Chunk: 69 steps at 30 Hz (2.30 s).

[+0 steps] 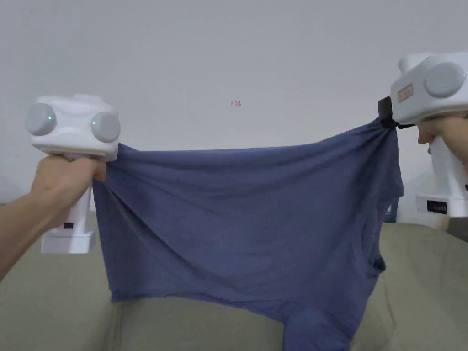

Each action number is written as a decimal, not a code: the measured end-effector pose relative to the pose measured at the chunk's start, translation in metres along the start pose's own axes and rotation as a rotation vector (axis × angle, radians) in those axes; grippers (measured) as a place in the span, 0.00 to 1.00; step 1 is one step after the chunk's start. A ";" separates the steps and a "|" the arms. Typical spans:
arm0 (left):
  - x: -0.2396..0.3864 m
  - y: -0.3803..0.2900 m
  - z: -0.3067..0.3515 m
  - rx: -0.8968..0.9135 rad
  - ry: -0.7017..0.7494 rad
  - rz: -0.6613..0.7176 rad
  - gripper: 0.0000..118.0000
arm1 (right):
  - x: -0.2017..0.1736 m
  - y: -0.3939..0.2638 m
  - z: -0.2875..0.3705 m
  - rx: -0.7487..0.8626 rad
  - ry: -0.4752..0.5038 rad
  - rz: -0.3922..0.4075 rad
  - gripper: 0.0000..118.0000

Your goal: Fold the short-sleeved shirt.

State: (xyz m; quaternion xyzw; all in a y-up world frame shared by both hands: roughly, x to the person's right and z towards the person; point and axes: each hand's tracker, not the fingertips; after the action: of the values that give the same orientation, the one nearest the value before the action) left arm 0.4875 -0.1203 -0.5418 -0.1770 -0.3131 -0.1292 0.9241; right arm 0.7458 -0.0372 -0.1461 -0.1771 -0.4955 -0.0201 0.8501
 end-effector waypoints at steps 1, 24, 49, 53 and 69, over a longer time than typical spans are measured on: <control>-0.001 -0.014 0.000 -0.015 -0.012 -0.003 0.07 | 0.001 -0.015 -0.002 -0.033 0.014 -0.027 0.03; -0.083 -0.308 0.138 -0.341 -0.166 -0.070 0.07 | -0.004 -0.384 0.191 -0.375 0.140 -0.085 0.03; -0.154 -0.438 0.238 -0.512 -0.253 -0.056 0.07 | 0.014 -0.497 0.314 -0.504 0.179 -0.169 0.03; -0.151 -0.437 0.241 -0.502 -0.253 -0.074 0.33 | 0.012 -0.499 0.312 -0.510 0.159 -0.184 0.69; -0.172 -0.426 0.321 -0.446 -0.259 0.008 0.49 | -0.009 -0.479 0.357 -0.423 0.186 -0.151 0.60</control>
State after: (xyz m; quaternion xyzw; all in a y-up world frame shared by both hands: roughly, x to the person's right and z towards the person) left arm 0.0353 -0.3521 -0.3065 -0.3926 -0.3922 -0.1678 0.8148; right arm 0.3428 -0.3727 0.1405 -0.3111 -0.4115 -0.2032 0.8322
